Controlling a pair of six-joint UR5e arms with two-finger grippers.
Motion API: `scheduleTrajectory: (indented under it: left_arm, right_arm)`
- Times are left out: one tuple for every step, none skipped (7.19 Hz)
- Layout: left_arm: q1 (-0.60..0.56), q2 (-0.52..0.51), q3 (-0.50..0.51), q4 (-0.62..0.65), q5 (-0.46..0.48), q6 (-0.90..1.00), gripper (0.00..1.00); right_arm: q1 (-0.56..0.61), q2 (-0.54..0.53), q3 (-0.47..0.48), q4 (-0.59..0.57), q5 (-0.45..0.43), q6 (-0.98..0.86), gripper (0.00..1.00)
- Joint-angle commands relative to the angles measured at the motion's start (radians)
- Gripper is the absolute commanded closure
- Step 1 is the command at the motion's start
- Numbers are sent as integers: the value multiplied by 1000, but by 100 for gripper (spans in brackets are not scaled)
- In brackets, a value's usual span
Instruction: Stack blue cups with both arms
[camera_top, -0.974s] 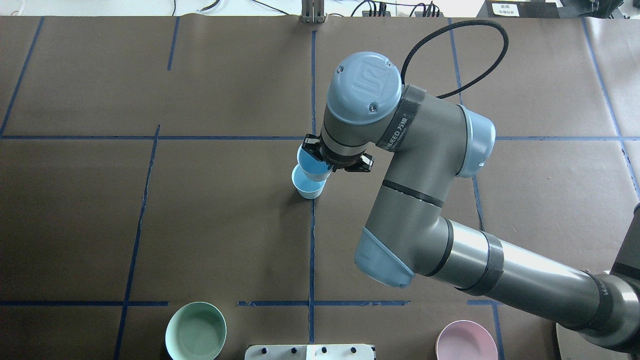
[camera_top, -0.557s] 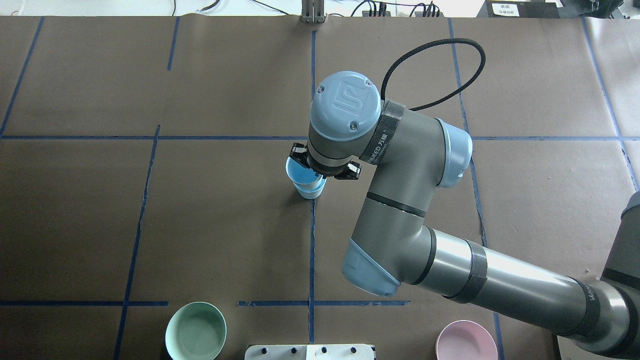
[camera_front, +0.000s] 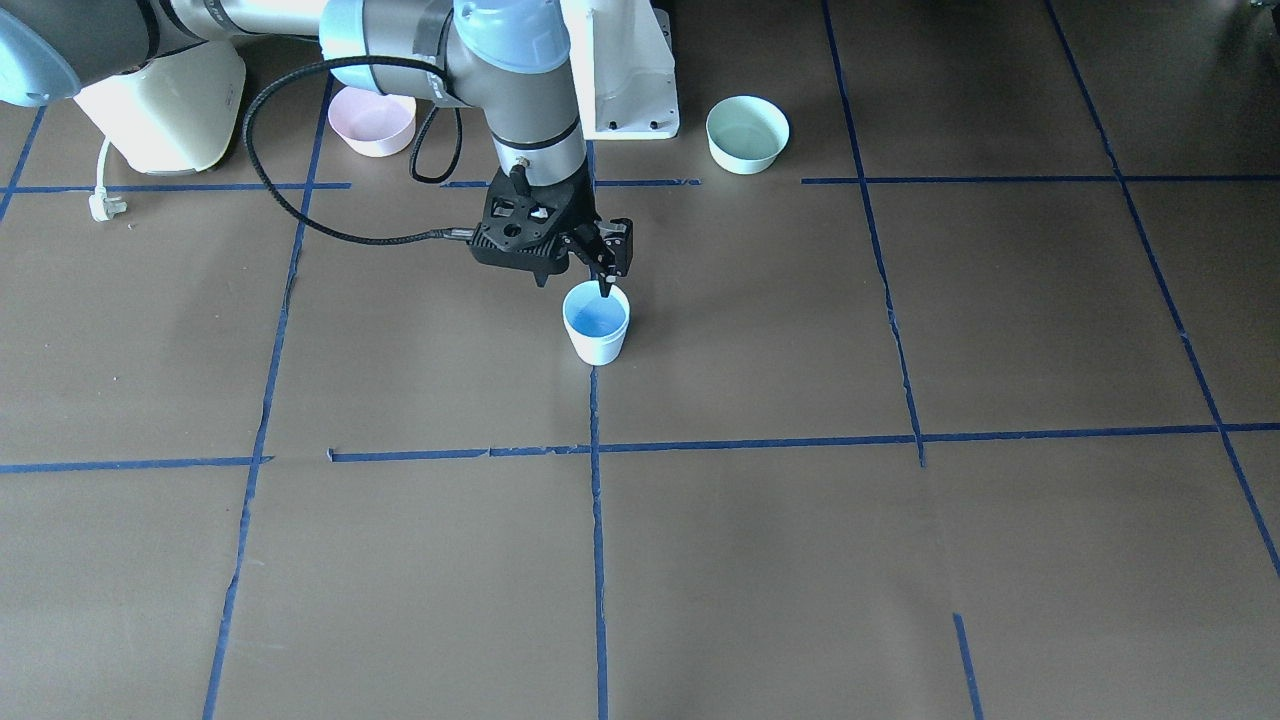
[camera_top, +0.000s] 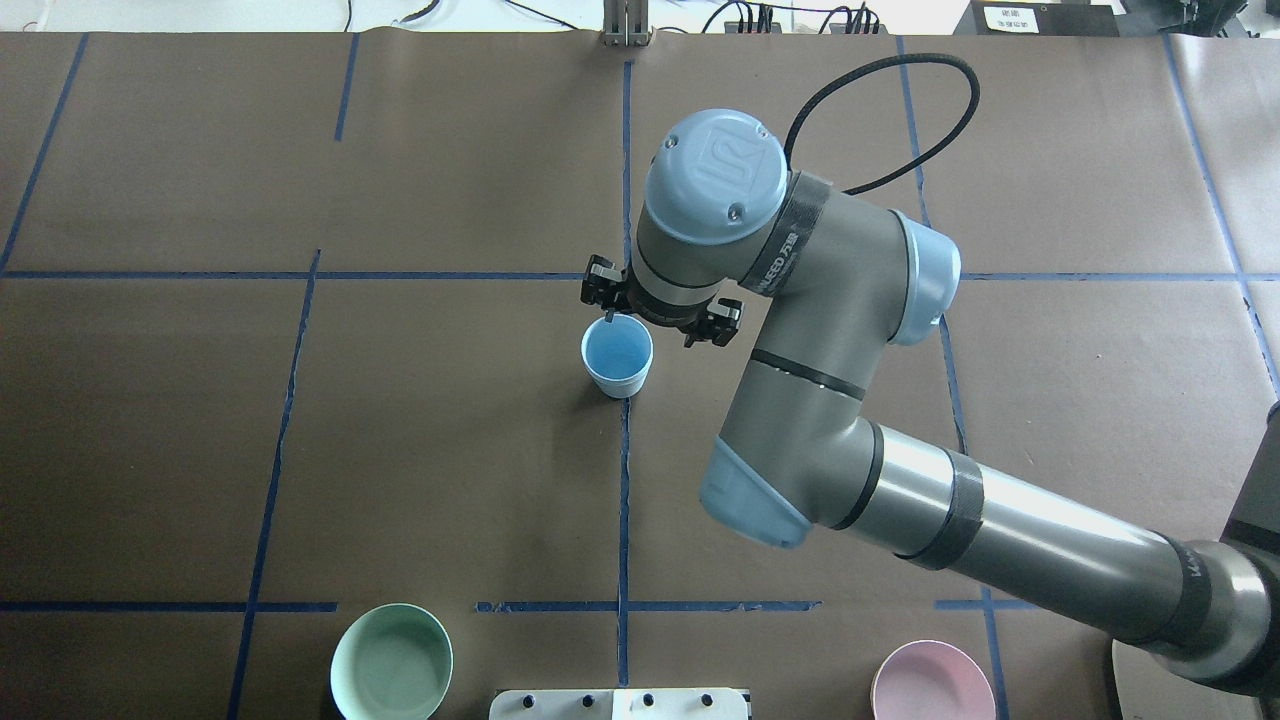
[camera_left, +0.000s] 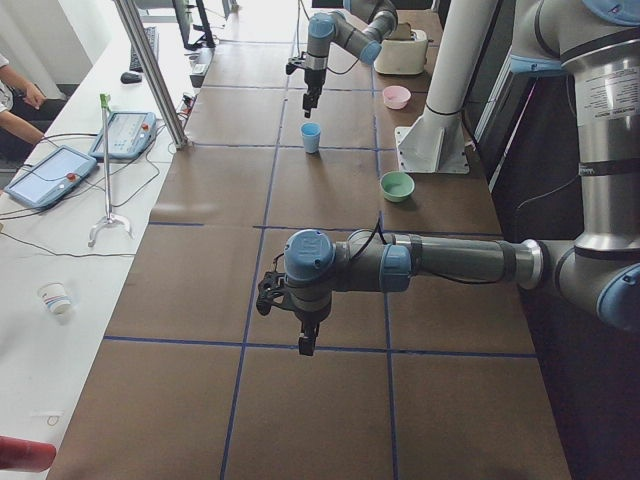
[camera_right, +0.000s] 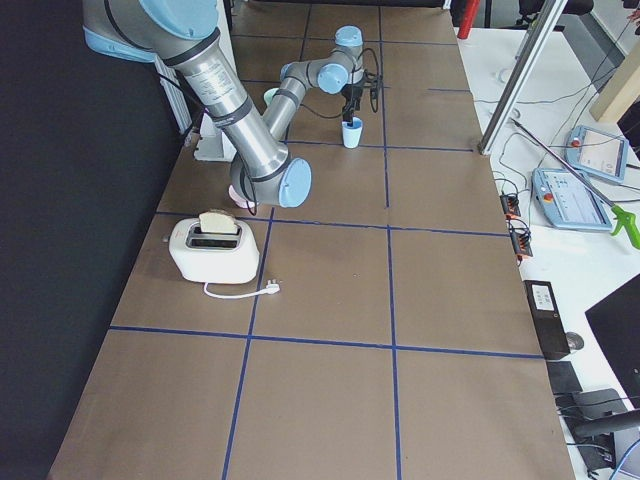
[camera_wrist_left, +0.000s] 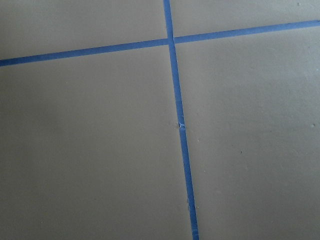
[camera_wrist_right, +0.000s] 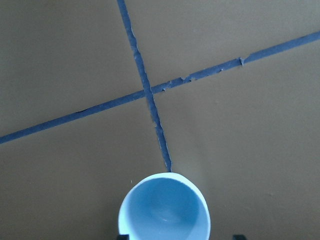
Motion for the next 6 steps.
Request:
scheduleTrajectory:
  left_arm:
    - [3, -7, 20, 12, 6, -5, 0]
    - [6, -10, 37, 14, 6, -5, 0]
    - [4, -7, 39, -1, -1, 4, 0]
    - [4, 0, 45, 5, -5, 4, 0]
    - [4, -3, 66, 6, -2, 4, 0]
    - [4, -1, 69, 9, 9, 5, 0]
  right_arm:
    - [194, -120, 2, 1, 183, -314, 0]
    - [326, -198, -1, -2, 300, -533, 0]
    - [447, -304, 2, 4, 402, -759, 0]
    - [538, -426, 16, 7, 432, -982, 0]
    - [607, -545, 33, 13, 433, -1166, 0]
    - [682, -696, 62, 19, 430, -1379, 0]
